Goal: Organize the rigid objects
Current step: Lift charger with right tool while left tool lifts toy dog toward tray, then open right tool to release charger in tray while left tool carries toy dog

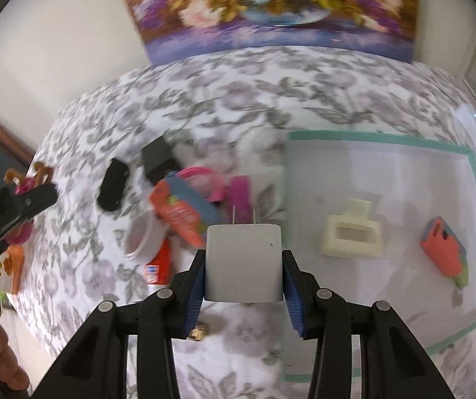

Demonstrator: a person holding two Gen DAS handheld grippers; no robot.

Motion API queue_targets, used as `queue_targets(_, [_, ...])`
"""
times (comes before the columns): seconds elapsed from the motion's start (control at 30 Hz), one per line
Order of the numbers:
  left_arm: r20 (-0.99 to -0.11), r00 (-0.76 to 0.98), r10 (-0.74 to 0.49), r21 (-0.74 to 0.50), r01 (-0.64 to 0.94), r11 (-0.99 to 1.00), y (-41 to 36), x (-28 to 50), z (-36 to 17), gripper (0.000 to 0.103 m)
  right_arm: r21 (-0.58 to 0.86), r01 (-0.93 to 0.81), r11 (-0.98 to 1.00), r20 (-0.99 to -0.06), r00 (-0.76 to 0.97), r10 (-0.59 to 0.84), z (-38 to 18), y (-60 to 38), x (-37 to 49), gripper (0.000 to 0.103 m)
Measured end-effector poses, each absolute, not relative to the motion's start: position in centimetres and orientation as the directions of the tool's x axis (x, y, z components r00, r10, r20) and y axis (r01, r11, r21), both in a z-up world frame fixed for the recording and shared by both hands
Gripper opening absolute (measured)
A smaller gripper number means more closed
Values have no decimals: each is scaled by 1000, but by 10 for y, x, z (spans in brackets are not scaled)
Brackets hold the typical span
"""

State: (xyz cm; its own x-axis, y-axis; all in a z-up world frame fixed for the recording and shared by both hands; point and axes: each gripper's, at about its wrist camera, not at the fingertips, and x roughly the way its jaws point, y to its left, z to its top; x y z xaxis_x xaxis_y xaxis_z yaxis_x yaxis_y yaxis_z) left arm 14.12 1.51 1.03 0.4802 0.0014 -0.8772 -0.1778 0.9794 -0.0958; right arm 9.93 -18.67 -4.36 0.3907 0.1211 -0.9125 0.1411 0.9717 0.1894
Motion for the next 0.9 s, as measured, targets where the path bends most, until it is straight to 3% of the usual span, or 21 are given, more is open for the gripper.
queue_targets(0.9, [-902, 400, -160, -56, 258, 964, -175, 95, -13, 64, 167, 534, 829, -889, 445, -108, -19, -355, 41, 46])
